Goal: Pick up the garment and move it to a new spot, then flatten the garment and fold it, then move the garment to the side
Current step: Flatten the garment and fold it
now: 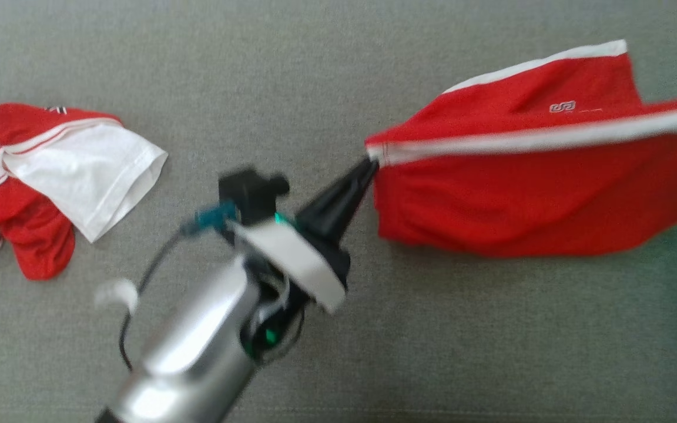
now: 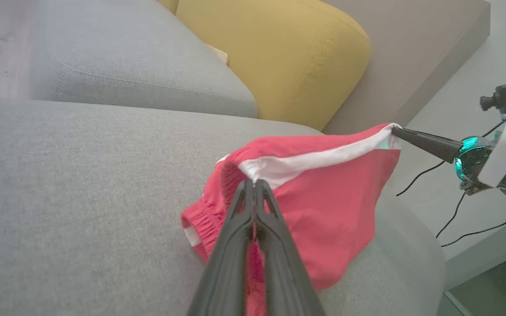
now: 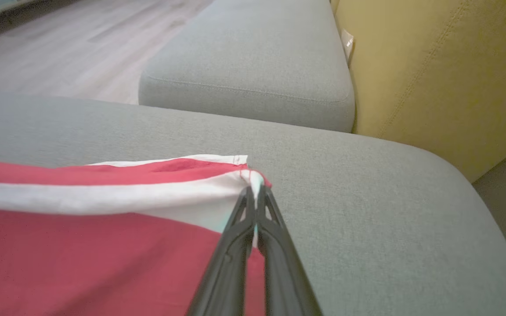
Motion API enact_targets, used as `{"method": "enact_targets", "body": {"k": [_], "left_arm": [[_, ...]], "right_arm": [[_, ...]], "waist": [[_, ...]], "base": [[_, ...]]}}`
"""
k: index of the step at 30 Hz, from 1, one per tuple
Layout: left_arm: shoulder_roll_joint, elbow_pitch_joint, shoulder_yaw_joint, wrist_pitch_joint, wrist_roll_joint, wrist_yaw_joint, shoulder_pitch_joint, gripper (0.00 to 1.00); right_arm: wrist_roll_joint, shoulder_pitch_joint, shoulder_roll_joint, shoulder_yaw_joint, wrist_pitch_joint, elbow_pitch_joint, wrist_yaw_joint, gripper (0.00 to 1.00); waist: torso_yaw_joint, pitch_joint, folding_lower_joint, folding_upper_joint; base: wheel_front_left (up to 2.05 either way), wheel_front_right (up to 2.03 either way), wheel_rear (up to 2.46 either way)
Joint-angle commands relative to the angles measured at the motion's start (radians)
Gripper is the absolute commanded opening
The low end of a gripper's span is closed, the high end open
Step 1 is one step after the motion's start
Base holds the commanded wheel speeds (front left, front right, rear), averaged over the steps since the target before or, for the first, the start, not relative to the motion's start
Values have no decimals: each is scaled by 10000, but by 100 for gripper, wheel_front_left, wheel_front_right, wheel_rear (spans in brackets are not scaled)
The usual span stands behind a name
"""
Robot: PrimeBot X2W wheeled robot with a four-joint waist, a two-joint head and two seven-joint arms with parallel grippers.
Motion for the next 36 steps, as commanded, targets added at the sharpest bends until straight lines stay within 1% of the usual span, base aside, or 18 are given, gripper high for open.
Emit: {"method": "enact_targets", "body": {"k": [1,4,7,8,12,20,22,24,25,26,27,28,29,33,36], "left_arm": [[78,-33,332,145,-270,-58,-776,0],[11,661,498,337,-550,-59,-1503,0],[-50,1353,473,608,-605,-59,-2059,0],[-50,1353,473,608,-605,-59,-2059,0],[-131,1887,231,706,-755,-60,-2579,0],[-188,2803,-239,321,-979,-60,-3279,0],[-166,3008,-377,205,-1014,-60,-3348,0],[-154,3212,-467,84,-1095,-61,-3378,0],[-154,3314,-474,6,-1145,-61,-3387,0],[-159,3404,-498,-66,-1191,-61,-3394,9],[-168,3470,-557,-120,-1242,-61,-3392,49],[-172,3539,-607,-201,-1277,-61,-3391,91],[-169,3624,-628,-319,-1288,-61,-3382,100],[-108,3869,-591,-859,-1209,-10,-3172,100],[53,3770,-486,-1209,-855,352,-2782,100]], "right_arm": [[-163,-664,-720,367,32,-27,-9,0],[-418,-1650,-1212,1116,59,607,-9,0],[-569,-2624,-1500,1855,4,1323,-9,0],[-569,-2624,-1500,1855,4,1323,-9,0],[-817,-3685,-1735,2696,-122,2363,-9,0],[-803,-5361,-1349,3730,-1194,4396,-9,0],[-698,-5599,-1251,3992,-1476,4792,-9,6],[-547,-5754,-1145,4197,-1686,5171,-9,35],[-489,-5807,-1085,4274,-1808,5314,-9,88],[-447,-5862,-1037,4310,-1976,5451,-9,100],[-403,-5896,-995,4365,-2155,5577,-9,100],[-303,-5897,-945,4388,-2332,5710,-9,100],[-183,-5878,-891,4380,-2483,5846,-9,100],[379,-5507,-682,4372,-2829,6228,-9,100],[741,-5044,-518,4485,-2775,6450,-9,100]], "waist": [[97,320,0,0],[94,606,0,0],[115,856,0,0],[115,856,0,0],[183,1115,0,0],[262,1381,0,0],[265,1384,0,0],[257,1365,0,0],[247,1345,0,0],[235,1317,0,0],[229,1276,0,0],[230,1212,0,0],[226,1132,0,0],[147,637,0,0],[42,204,0,0]], "base": [[0,0,0],[0,0,0],[0,0,0],[0,0,0],[0,0,0],[0,0,0],[0,0,0],[0,0,0],[0,0,0],[0,0,0],[0,0,0],[0,0,0],[0,0,0],[0,0,0],[0,0,0]]}}
